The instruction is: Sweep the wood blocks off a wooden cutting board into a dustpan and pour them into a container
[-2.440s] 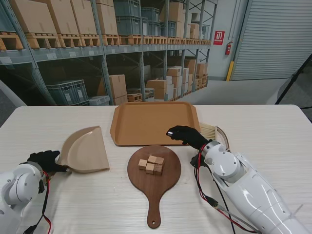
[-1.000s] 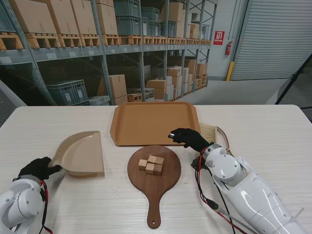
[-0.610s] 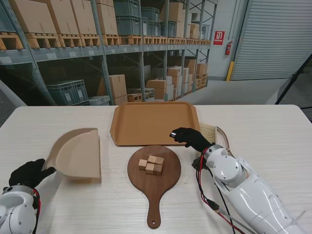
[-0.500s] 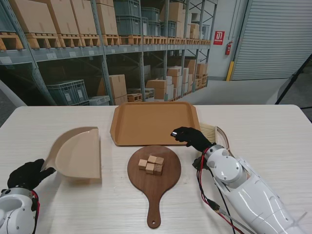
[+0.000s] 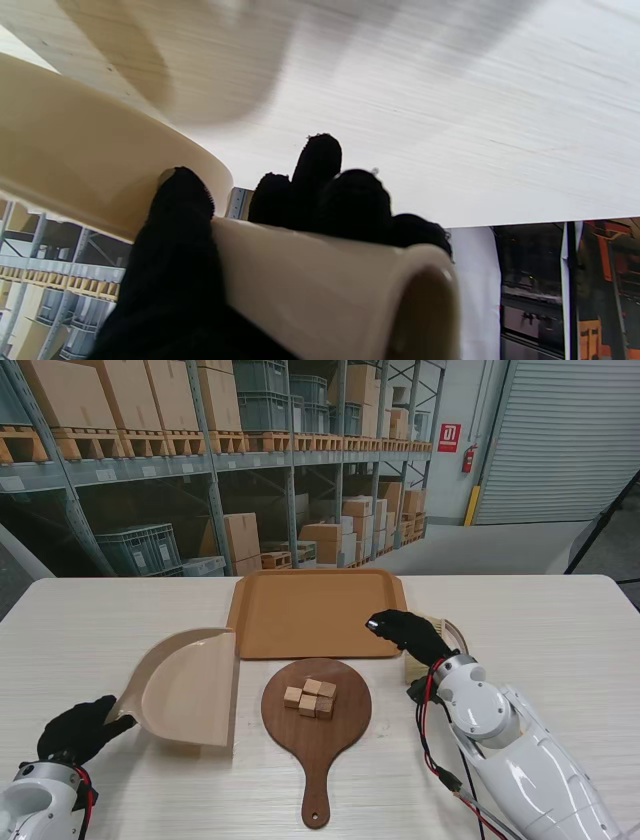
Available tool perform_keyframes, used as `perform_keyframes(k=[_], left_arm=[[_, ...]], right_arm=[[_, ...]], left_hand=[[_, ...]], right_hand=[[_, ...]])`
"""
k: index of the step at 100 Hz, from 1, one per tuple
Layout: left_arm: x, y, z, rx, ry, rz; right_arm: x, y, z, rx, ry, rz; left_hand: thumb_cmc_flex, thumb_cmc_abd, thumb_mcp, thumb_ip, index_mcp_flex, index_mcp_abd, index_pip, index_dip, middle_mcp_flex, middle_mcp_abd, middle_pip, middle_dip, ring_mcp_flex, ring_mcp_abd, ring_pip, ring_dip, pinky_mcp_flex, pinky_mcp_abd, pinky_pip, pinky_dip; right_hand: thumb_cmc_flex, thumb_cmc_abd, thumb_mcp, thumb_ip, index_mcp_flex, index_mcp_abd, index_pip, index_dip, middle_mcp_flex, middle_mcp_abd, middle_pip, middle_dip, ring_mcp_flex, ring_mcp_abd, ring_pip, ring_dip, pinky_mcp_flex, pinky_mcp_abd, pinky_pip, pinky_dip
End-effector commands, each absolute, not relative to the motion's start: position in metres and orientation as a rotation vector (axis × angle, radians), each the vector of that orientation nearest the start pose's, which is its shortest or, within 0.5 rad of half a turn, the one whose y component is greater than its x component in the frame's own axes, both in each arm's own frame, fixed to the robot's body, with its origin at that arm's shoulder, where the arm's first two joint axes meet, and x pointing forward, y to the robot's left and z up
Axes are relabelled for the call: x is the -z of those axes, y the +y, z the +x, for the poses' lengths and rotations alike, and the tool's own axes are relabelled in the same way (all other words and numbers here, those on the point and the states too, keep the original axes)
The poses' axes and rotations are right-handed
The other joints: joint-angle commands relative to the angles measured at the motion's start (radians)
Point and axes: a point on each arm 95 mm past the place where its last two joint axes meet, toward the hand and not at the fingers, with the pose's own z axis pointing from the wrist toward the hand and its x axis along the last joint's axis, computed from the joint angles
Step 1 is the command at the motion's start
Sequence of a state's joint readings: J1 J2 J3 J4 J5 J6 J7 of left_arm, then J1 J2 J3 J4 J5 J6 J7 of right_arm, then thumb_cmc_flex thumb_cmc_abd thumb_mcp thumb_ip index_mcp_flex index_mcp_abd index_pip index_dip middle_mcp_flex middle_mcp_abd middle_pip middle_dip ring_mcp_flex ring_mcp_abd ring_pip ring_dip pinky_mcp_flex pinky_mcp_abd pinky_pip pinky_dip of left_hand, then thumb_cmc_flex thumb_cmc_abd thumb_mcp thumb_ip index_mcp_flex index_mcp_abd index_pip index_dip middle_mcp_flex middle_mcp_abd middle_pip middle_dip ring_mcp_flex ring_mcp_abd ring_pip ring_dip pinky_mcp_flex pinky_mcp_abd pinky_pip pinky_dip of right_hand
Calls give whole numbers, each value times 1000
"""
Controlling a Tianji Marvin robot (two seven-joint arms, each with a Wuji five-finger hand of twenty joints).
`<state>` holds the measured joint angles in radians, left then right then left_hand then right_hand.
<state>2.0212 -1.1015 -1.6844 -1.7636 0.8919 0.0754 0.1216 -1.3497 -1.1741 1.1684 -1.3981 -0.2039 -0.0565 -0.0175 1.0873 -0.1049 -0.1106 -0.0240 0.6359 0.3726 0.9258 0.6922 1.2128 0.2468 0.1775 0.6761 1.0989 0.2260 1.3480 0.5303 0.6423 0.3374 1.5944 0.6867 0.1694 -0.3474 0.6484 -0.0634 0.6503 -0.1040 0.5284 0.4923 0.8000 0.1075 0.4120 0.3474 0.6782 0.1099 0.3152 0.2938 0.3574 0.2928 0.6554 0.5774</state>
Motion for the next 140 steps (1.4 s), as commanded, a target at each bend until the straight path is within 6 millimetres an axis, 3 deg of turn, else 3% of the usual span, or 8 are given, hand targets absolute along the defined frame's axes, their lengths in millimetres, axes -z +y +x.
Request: perform_keyframes(k=[1,50,82,119,140], left_arm=[[345,148,295,1186,1141,-1503],[364,136,299,1189,1225,-1464],[372,125,307,1187,1266,-1440],[375,119,310,1177,1264,-1443],[378,116,311,1168,1258,-1460]], right_arm=[[312,3,462,2302,-1132,-2196],[304,-19,458,2390,-1041,-2290],[297,-44,453,2458,-998,-2389],[285,-87,445,2531,-1010,-2576],[279,-111,440,2550,-1125,-2665]], left_hand=[[159,173,89,4,99,52,98,34,62,-296,1253,24,91,-203,76,14,-29,-28,27,12],[158,177,89,4,86,54,106,32,53,-303,1247,31,82,-211,68,16,-33,-36,23,14],[154,172,88,6,88,53,107,27,55,-307,1244,31,84,-216,61,14,-33,-38,21,15],[152,166,91,8,92,52,107,21,61,-308,1239,29,87,-218,59,12,-26,-47,20,12],[150,163,91,8,100,50,106,17,67,-309,1237,28,91,-220,58,11,-22,-48,21,11]], right_hand=[[17,20,-27,15,24,-4,3,3,24,10,19,9,15,-3,23,12,-4,21,30,10],[20,17,-24,15,31,-2,4,6,23,13,18,9,14,1,24,13,-7,22,35,5],[29,8,-23,15,33,4,0,6,23,15,16,9,14,4,23,13,-9,24,38,2],[76,-70,2,18,34,21,-11,7,20,26,13,9,30,18,37,21,0,27,62,7],[106,-139,32,17,37,32,-16,9,18,26,12,9,46,24,49,28,8,28,81,9]])
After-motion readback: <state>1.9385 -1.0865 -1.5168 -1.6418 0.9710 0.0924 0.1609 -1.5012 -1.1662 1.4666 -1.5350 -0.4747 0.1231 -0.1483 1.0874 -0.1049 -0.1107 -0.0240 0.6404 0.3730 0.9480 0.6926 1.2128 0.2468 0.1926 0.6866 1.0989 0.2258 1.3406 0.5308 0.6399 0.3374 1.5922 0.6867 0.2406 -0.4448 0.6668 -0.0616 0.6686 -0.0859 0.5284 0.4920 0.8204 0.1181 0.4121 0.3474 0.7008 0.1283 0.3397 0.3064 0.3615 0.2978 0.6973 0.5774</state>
